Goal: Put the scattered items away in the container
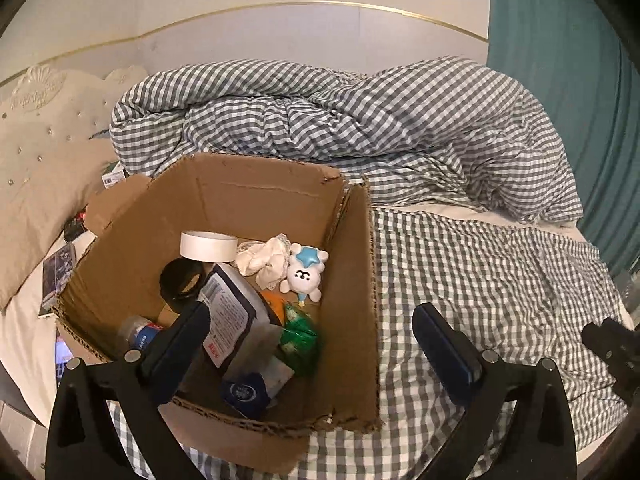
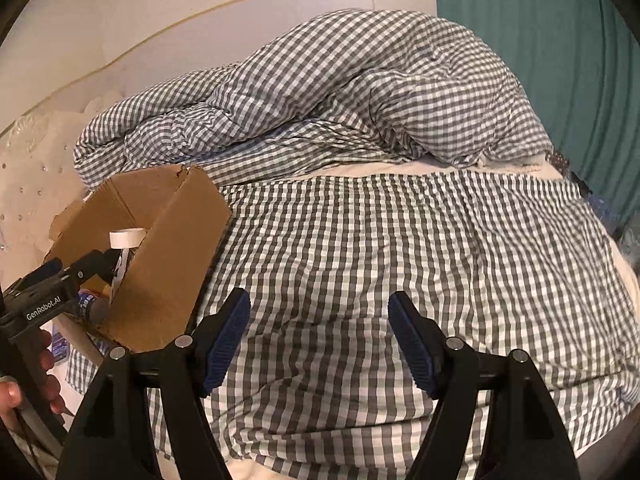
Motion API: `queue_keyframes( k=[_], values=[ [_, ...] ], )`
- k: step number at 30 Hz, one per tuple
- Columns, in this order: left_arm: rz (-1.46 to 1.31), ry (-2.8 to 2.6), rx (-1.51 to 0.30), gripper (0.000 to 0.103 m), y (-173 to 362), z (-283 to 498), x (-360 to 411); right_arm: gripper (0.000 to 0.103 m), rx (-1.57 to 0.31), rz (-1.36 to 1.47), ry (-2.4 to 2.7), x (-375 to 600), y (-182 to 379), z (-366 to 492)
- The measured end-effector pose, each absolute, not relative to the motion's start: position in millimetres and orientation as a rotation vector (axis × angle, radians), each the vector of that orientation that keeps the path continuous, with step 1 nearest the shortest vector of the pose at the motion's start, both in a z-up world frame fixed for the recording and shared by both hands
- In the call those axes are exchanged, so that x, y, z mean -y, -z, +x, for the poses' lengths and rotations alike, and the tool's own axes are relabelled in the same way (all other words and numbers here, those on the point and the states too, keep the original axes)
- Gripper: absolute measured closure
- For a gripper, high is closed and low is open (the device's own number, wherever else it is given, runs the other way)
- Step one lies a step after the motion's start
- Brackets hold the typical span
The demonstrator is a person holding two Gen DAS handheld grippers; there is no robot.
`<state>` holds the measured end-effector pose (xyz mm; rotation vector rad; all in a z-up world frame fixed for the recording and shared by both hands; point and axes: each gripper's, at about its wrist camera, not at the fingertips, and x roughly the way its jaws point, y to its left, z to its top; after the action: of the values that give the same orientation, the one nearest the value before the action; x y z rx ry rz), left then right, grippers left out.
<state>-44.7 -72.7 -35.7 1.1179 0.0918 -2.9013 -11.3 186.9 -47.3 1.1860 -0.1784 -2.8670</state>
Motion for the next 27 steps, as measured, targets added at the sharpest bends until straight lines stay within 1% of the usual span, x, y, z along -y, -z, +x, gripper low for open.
queue_keyframes(
  k=[5, 9, 13, 27],
  values=[
    [1.102, 2.887, -0.122, 0.0, 34, -39, 75, 0.03, 0.204, 1.195, 2.861, -193, 51, -8],
    [1.098, 2.885, -0.138, 0.0, 33, -38, 78, 0.028, 0.23, 1.196, 2.861, -197, 52, -7],
    [1.092, 2.915, -0.201, 0.0, 32, -35, 79, 0.026, 0.25, 1.196, 2.855, -197, 54, -5],
    [1.062, 2.927, -0.115, 0.0, 38, -35, 69, 0.026, 0.257, 1.214, 2.86, -199, 65, -8]
  ],
)
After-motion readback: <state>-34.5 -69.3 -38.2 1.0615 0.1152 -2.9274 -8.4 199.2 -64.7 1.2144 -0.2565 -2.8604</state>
